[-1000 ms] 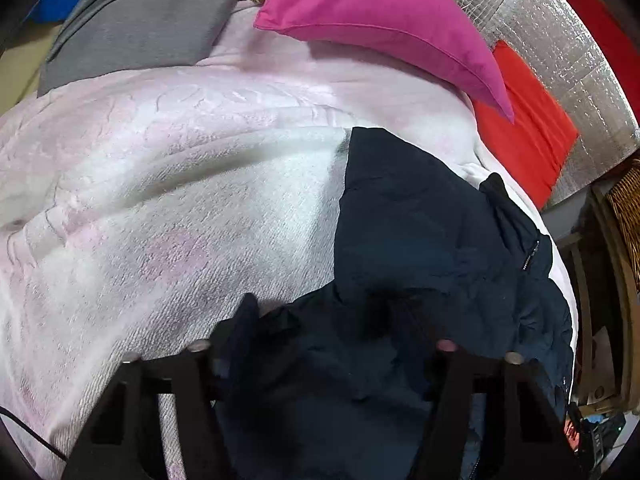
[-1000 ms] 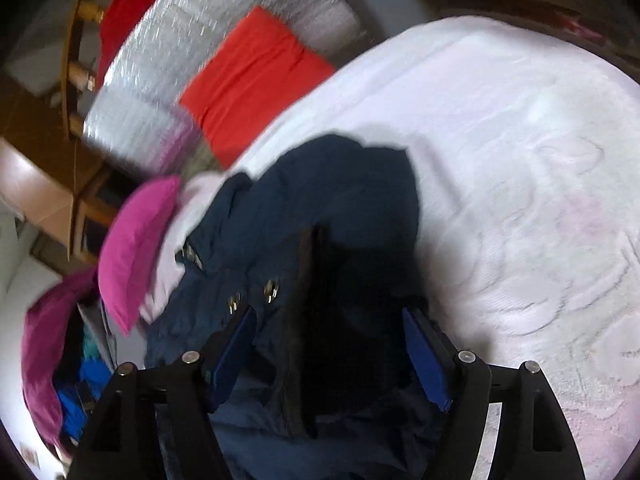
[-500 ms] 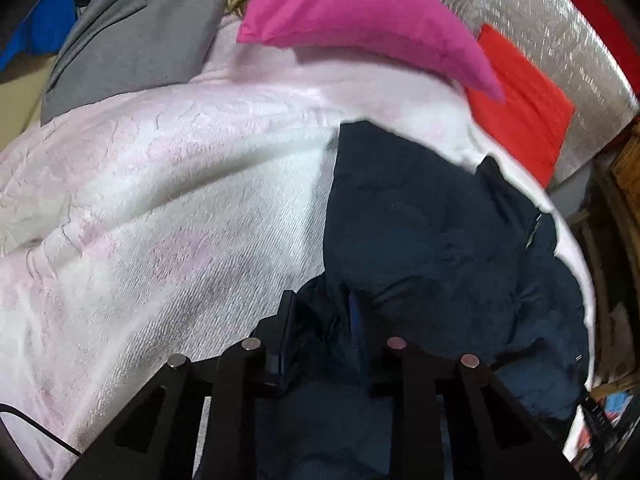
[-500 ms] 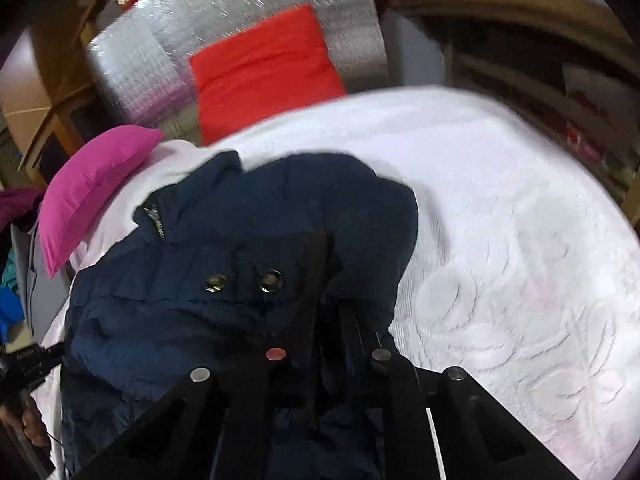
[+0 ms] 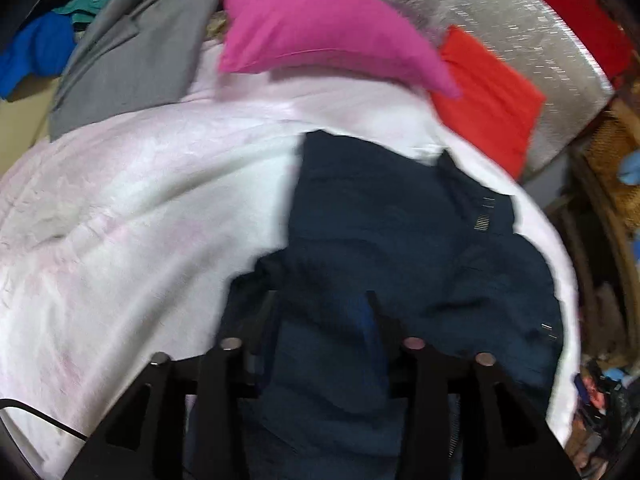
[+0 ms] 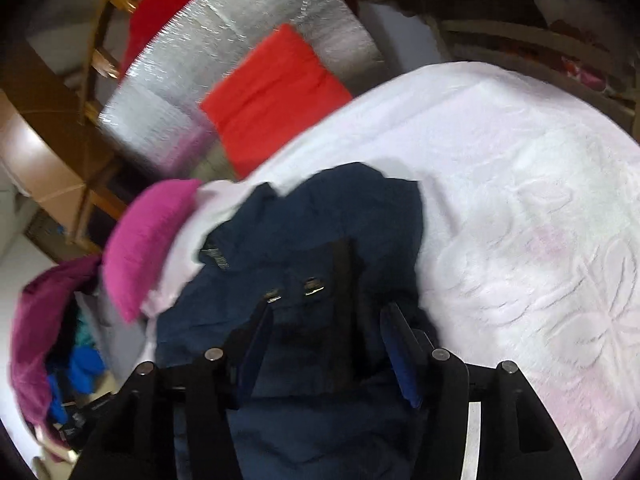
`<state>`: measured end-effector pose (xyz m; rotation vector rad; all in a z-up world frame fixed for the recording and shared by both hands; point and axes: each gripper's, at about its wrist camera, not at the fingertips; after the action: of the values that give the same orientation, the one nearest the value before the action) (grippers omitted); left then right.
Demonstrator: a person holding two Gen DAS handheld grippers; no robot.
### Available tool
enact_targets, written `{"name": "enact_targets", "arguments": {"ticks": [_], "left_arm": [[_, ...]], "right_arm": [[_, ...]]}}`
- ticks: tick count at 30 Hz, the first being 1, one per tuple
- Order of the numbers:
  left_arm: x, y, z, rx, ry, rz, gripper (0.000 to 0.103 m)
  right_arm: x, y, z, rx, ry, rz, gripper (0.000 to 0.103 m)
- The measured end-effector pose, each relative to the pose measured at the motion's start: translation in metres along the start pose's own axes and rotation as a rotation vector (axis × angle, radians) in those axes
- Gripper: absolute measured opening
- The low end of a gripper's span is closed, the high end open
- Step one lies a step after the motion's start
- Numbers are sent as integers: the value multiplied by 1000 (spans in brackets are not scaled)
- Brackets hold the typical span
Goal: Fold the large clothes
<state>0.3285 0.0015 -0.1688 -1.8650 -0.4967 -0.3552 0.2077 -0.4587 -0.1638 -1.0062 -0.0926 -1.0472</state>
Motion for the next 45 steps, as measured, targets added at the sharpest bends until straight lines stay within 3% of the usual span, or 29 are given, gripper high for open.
{"name": "enact_targets", "arguments": {"ticks": [3,7,9,11,14,19,21,24,26,29,33,38,41,45], "left_arm": [[-6,4,-9,-93,-15,41,52],[-13,31,-15,-128,-64,131,56],[-13,40,-14,-145,-88,153,58],[-10,48,-11,-176,-125,162,63],[-8,56,-4,-205,-196,162,64],[-2,67,12,-221,-282,131,64],[-2,71,16,-232,-297,128,62],[-3,71,17,-226,-294,115,48],[0,70,17,-225,-286,104,37],[0,64,11,-218,-268,85,31],[3,54,-2,-180,-207,47,30],[-1,72,-2,-120,-193,130,38],[2,62,-2,-108,-197,141,47],[3,40,0,-81,-175,159,49]], "right_arm": [[-14,-6,12,95,-13,38,60],[-35,13,24,178,9,148,60],[-44,29,24,169,33,201,60],[-50,42,21,133,63,213,58],[-50,58,7,119,167,228,58],[-45,66,-9,74,263,157,58],[-40,69,-19,95,329,147,57],[-36,73,-20,96,353,123,47],[-33,75,-19,97,340,110,32],[-26,71,-15,99,291,66,25],[-20,58,0,96,195,-8,25],[-24,78,-14,54,229,82,25],[-24,74,-16,68,263,109,26],[-24,67,-11,29,213,182,28]]}}
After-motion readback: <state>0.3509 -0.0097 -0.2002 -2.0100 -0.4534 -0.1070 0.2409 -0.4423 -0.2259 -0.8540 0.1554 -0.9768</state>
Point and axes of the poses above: each gripper's, at about its wrist camera, not at the fingertips, and y roughly the way its jaws point, z to its left, x to its top, and after that the axes turned 2 degrees about y, right-handed
